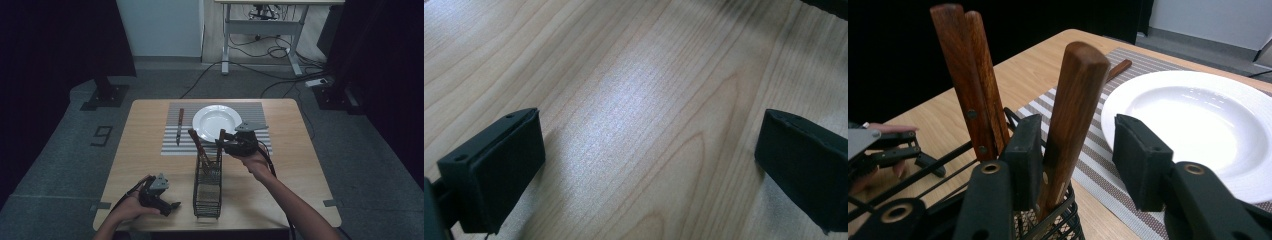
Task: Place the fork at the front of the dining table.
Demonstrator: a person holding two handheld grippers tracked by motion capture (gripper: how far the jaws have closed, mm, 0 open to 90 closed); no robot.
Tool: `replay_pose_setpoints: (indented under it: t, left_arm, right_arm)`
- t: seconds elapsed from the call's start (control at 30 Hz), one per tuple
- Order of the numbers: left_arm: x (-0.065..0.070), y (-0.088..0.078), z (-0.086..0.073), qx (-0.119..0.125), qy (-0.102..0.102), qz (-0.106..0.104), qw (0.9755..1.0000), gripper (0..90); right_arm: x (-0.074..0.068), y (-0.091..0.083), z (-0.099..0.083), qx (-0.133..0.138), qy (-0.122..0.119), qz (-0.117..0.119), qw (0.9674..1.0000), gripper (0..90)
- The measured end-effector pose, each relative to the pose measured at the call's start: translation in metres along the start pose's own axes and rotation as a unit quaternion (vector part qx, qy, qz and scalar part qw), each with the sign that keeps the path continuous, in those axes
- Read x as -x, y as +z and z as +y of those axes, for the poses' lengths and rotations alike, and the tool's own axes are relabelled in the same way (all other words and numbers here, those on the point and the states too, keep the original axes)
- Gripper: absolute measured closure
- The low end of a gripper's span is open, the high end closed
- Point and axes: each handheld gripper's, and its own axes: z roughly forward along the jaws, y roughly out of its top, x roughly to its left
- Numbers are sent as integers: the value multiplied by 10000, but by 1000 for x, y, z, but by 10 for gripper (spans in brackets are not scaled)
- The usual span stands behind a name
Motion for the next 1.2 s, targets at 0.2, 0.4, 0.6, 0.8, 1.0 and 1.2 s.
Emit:
replay_pose_setpoints:
  t: [0.2,0.4,0.6,0.8,1.0,1.2]
  left_arm:
    - [0,0,0,-1,1,0,10000,0]
    - [0,0,0,-1,9,-7,10000,0]
    - [0,0,0,-2,11,-7,10000,0]
    - [0,0,0,-2,9,-7,10000,0]
    - [0,0,0,-1,9,-6,10000,0]
    - [0,0,0,-11,21,-9,10000,0]
  right_arm:
    - [-2,0,-1,59,56,166,9998,707]
    - [-1,-1,-1,132,134,280,9994,739]
    - [0,-2,-1,182,247,380,9988,763]
    - [-2,-9,2,334,235,454,9981,786]
    - [-5,-16,5,456,180,455,9978,794]
    - [-6,-28,12,708,136,491,9962,797]
